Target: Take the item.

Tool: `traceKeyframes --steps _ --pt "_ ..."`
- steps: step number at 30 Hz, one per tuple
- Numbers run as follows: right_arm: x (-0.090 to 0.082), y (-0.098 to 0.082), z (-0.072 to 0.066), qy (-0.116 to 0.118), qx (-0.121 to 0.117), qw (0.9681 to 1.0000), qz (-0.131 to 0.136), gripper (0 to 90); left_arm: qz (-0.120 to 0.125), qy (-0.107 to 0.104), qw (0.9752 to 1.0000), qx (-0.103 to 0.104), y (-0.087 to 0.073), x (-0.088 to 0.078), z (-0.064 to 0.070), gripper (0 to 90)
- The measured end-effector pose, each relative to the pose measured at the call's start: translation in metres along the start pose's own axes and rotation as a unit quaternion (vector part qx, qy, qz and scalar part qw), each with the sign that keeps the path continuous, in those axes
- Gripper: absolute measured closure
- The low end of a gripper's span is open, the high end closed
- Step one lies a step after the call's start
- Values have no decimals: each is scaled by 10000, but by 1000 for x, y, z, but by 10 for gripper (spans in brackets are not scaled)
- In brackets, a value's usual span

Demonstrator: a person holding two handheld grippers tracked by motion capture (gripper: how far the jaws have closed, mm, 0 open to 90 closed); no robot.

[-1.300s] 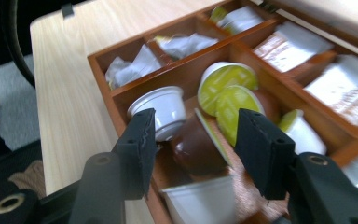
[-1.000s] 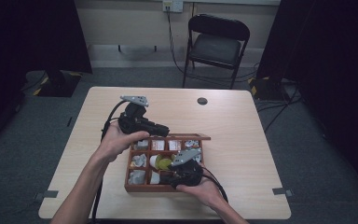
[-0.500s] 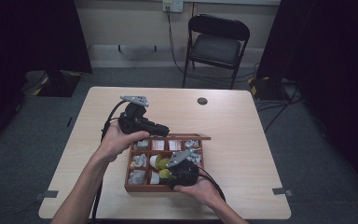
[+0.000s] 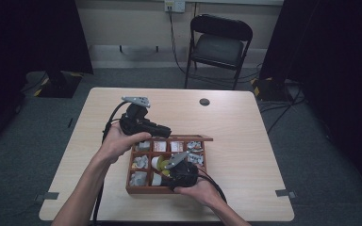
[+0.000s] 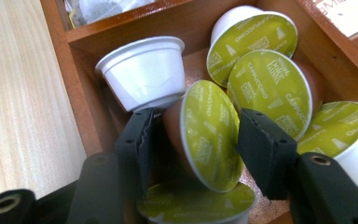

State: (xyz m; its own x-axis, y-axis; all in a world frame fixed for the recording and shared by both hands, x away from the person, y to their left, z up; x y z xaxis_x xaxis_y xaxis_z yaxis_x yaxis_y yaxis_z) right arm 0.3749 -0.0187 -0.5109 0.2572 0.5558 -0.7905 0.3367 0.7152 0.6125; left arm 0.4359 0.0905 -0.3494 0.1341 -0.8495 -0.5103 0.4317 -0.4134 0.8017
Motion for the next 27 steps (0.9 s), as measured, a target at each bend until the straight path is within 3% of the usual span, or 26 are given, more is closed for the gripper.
traceKeyframes --steps 4,17,27 --pt "2 0 0 -22 -30 9999 -113 484 12 -1 10000 -13 0 0 0 819" --pt "2 0 -1 -10 -11 9999 -122 530 7 3 10000 4 0 0 0 819" --pt "4 -1 3 -104 228 9993 -271 525 7 2 10000 5 1 0 -1 819"
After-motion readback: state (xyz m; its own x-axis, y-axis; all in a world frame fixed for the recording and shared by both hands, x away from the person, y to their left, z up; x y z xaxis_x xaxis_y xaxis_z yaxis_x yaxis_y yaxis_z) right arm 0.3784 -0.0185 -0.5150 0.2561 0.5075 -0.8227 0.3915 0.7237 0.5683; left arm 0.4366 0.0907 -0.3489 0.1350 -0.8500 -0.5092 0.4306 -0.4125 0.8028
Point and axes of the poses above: each handheld gripper's, and its own axes: x roughly forward along the jaws, y roughly out of its top, z roughly to its right, the point moved 6 cm from there along x, roughly forward along the jaws, and after that the axes turned 2 degrees about x, right-handed, at the moved point
